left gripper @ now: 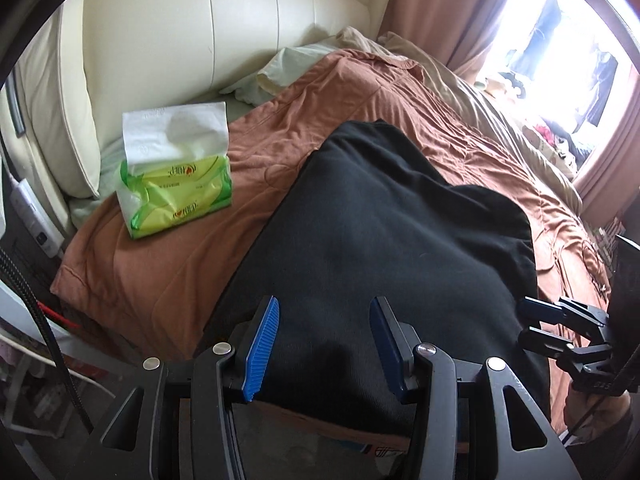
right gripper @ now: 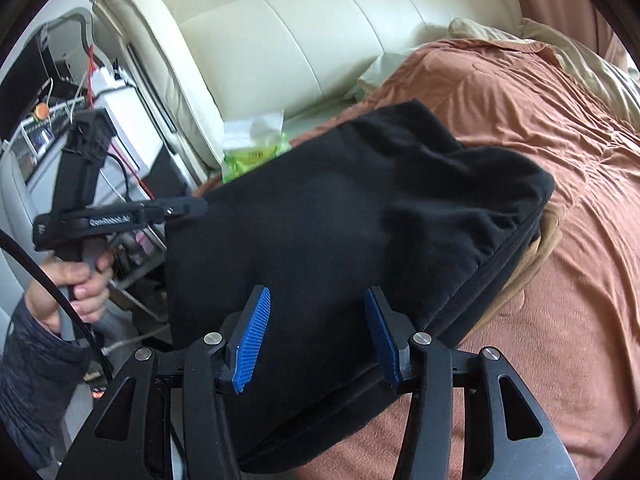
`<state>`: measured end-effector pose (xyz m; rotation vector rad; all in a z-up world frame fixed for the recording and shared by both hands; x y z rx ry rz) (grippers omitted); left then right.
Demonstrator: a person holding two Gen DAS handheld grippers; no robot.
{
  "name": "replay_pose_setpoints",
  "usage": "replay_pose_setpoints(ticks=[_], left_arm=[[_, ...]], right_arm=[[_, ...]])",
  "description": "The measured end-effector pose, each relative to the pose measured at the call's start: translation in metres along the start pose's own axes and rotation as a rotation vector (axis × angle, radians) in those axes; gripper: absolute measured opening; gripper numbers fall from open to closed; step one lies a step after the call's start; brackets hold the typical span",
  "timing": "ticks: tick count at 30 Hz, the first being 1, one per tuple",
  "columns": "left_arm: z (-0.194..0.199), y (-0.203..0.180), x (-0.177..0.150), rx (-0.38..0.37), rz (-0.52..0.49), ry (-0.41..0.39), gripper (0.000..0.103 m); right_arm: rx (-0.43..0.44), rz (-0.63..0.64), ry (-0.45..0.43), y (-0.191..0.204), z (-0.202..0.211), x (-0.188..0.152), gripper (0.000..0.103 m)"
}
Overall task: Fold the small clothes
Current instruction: 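Press the open grippers on the black bundle to flatten it on the pile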
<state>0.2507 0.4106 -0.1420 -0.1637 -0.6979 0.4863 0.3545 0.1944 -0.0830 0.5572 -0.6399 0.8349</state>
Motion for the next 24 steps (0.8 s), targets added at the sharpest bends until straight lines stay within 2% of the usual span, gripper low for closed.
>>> replay_pose_setpoints(ticks=[5, 11, 13, 16, 19, 24], left_arm=[[-0.016, 0.004, -0.018, 0.036, -0.024, 0.030, 0.049], [-0.014, 0.006, -0.029, 0.042, -0.028, 0.022, 0.049], [-0.007, 0.008, -0.033, 0.037, -0.015, 0.016, 0.049], [0.008, 0.015, -0.037, 0.010, 0.026, -0.010, 0.049], [0.023, 0.023, -0.042, 0.025, 0.075, -0.024, 0.049], [0.036, 0.022, -0.056, 0.020, 0.116, -0.009, 0.049]], right_arm=[[-0.054, 0.026, 0.007, 0.008, -0.007, -0.010, 0.047], [-0.098, -0.010, -0.005, 0.020, -0.001, -0.037, 0.047], [-0.083, -0.067, 0.026, 0.020, -0.002, -0.047, 0.047], [-0.065, -0.137, 0.001, 0.018, 0.007, -0.056, 0.047], [-0.038, -0.201, -0.007, 0.014, 0.017, -0.055, 0.047], [0.022, -0.247, 0.031, 0.013, 0.015, -0.066, 0.047]])
Point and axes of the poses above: each gripper's, at about its wrist camera, not at the fingertips, and z roughly against the way its jaws point, y to its left, x to its top, the point moved 2 cm from there along -z, roughly the way its jaws point, and after that the axes turned 3 degrees about z, right-handed, at the moved point
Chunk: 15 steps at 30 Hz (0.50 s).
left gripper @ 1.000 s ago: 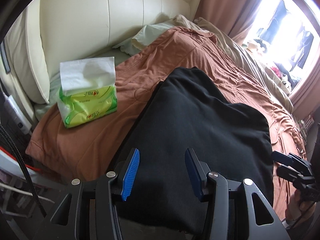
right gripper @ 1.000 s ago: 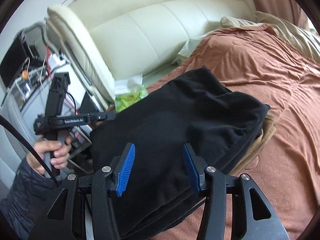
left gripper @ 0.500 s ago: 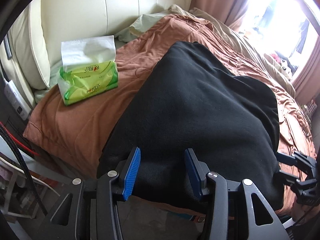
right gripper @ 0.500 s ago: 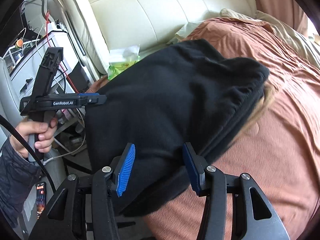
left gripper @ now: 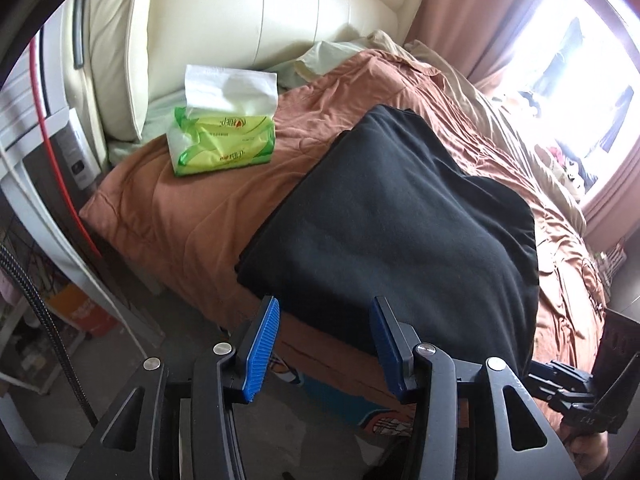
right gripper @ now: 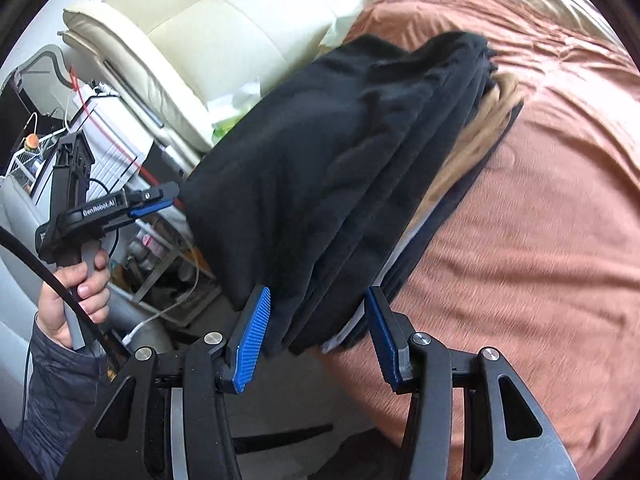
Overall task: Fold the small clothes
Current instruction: 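Press the open grippers on the black bundle to flatten it on the pile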
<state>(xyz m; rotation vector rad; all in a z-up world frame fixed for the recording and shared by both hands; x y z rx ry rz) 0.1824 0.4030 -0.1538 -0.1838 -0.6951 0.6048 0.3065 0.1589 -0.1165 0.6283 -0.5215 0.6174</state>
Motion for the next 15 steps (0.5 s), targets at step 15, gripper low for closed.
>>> replay_pose_setpoints(ticks=[15], left_arm=[[0.030, -0.057, -0.019, -0.015, 0.010, -0.063, 0.058]], right_arm=[[-0.021, 0.081, -0.096, -0.026, 0.060, 0.019, 0.047]])
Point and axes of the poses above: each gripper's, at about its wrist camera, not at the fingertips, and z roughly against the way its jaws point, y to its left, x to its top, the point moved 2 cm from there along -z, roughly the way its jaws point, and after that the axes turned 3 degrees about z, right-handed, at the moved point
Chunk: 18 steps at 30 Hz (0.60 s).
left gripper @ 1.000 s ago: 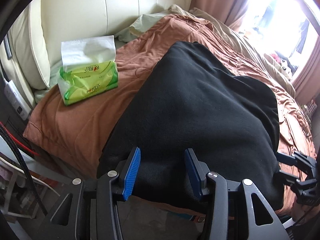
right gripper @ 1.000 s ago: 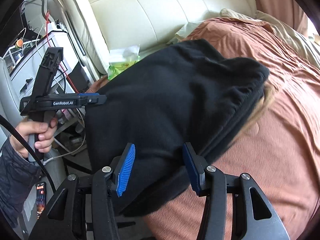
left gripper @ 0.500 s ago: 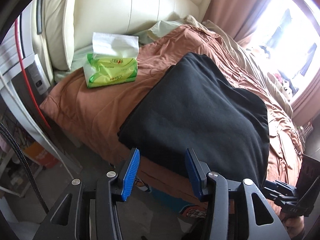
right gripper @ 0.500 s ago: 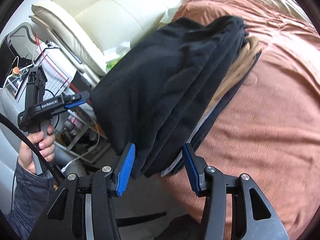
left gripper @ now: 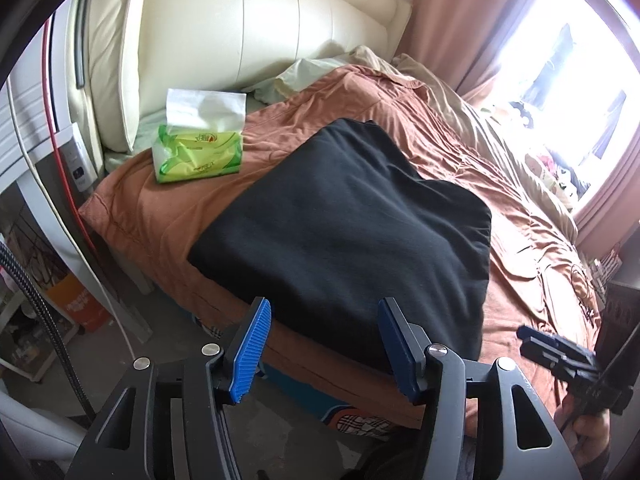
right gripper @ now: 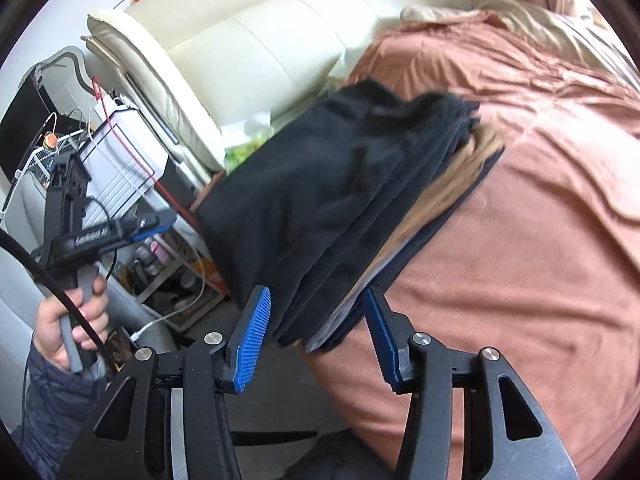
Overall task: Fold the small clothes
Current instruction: 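Press the open grippers on the black bundle to flatten it on the pile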
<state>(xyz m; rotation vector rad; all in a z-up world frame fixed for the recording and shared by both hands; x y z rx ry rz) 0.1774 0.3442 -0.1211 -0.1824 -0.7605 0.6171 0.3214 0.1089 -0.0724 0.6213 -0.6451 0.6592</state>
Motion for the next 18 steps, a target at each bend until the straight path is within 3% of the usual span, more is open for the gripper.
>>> replay_pose_setpoints(ticks=[7, 18], left_arm=[[-0.007, -0.009, 0.005, 0.013, 0.052, -0.027, 0.058], [-0.037, -0.024, 0.012, 0.019, 0.090, -0.028, 0.058]], right_arm=[[-0.017, 0.104, -0.035, -0.009, 0.001, 0.035, 0.047], [-0.068, 0.208, -0.031, -0.017, -0.044, 0.079, 0.047]])
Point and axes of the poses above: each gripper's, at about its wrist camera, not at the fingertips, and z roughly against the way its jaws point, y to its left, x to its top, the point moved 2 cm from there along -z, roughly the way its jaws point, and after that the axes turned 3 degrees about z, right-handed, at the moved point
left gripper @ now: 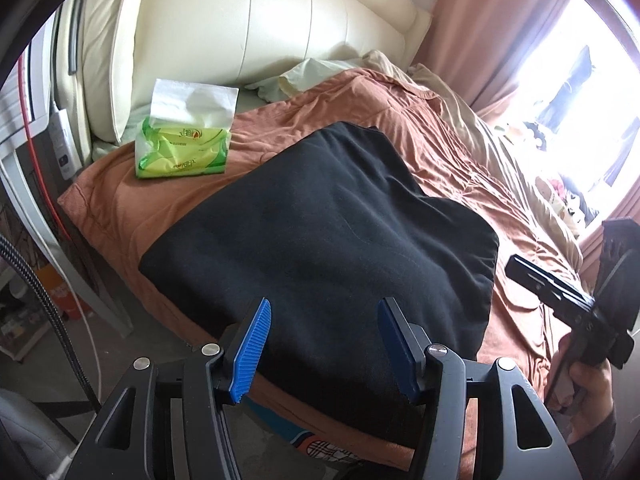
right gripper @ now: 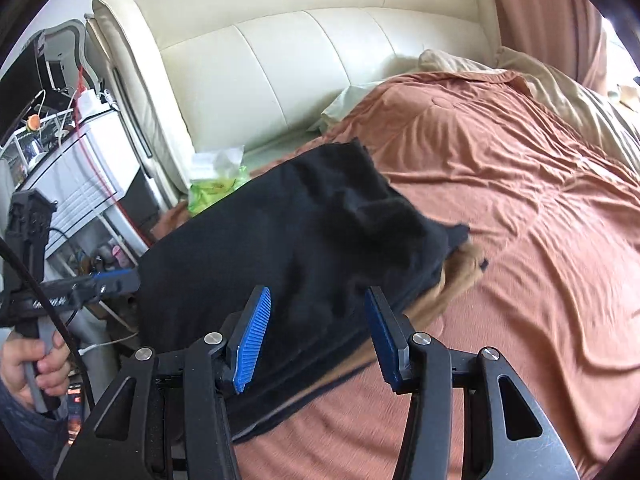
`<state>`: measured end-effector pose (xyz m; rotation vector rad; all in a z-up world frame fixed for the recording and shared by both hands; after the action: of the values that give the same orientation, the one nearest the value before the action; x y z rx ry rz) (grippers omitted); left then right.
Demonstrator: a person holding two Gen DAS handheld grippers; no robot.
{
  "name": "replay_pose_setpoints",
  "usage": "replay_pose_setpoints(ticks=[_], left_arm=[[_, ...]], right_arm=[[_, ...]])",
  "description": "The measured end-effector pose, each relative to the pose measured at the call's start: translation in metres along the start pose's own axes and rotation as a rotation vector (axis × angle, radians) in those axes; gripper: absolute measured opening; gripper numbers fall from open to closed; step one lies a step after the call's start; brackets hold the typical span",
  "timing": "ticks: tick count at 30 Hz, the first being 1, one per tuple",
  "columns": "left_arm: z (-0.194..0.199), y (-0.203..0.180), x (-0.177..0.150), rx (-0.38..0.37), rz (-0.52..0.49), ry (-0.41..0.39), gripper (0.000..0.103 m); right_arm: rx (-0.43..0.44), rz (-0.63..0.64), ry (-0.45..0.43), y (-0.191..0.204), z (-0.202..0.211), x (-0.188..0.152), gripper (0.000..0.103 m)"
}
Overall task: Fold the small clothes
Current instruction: 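Press the open grippers on the black bundle to flatten it on the pile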
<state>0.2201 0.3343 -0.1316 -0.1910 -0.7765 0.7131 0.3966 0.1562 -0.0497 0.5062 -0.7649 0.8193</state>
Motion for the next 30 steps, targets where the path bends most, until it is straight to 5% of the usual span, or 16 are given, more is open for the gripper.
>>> replay_pose_setpoints(ticks=[18, 30], left_arm=[[-0.027, -0.008, -0.016, 0.077, 0.034, -0.062, 0.058], [0.002, -0.022, -0.028, 0.016, 0.059, -0.078, 0.058]], right_arm=[[-0.052, -0.013, 0.094, -0.028, -0.073, -0.019, 0.044], [-0.150, 0.006, 0.058, -0.011, -0.008, -0.018, 0.044]])
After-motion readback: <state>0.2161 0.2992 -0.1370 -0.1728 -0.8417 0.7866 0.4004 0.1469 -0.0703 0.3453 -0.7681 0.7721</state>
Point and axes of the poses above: each gripper's, at about its wrist camera, not at the fingertips, and z roughly against the way its jaws point, y to its left, x to its top, the point moved 2 cm from there along -z, roughly the way its jaws point, and after that the axes turned 3 degrees about z, right-handed, at the moved point
